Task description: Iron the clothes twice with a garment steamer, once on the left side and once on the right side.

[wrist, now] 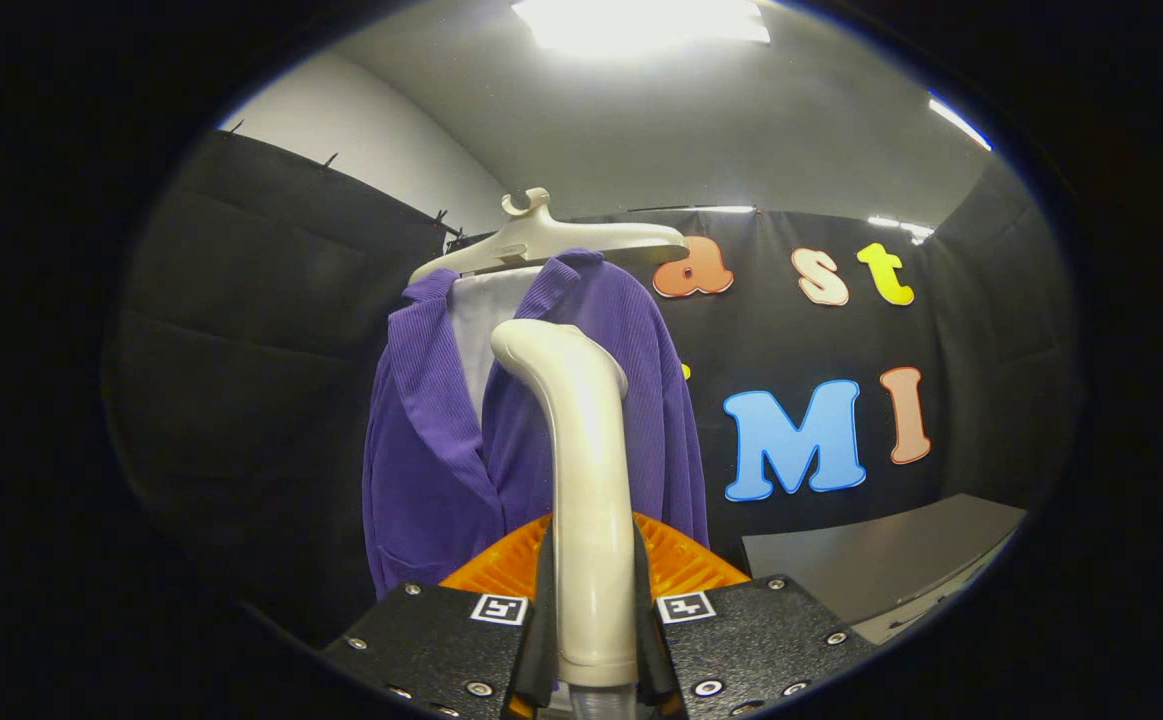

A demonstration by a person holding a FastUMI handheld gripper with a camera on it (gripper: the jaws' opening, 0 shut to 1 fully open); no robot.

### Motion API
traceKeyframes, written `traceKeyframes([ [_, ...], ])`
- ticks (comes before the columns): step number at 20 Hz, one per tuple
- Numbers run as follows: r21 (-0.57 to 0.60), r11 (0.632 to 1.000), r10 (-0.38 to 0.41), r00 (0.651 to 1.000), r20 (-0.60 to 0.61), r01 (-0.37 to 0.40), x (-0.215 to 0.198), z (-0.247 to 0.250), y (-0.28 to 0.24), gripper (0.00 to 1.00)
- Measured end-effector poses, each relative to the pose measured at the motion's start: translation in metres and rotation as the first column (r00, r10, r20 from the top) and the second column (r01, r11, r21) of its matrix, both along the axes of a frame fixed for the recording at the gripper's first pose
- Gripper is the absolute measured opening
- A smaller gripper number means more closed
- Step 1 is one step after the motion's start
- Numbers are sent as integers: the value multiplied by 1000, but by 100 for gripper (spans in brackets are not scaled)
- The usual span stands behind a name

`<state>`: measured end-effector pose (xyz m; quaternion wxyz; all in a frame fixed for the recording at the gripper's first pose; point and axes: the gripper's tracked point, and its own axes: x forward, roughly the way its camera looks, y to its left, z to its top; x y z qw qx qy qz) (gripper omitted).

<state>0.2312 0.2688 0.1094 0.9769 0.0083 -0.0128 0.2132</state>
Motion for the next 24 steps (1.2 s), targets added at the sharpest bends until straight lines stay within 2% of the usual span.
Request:
traceKeyframes([
  [9,-14,999,-45,996,-75,44,-21,-66,-12,33],
  [24,-110,992,-91,972,-215,68,-57,-175,-21,33],
])
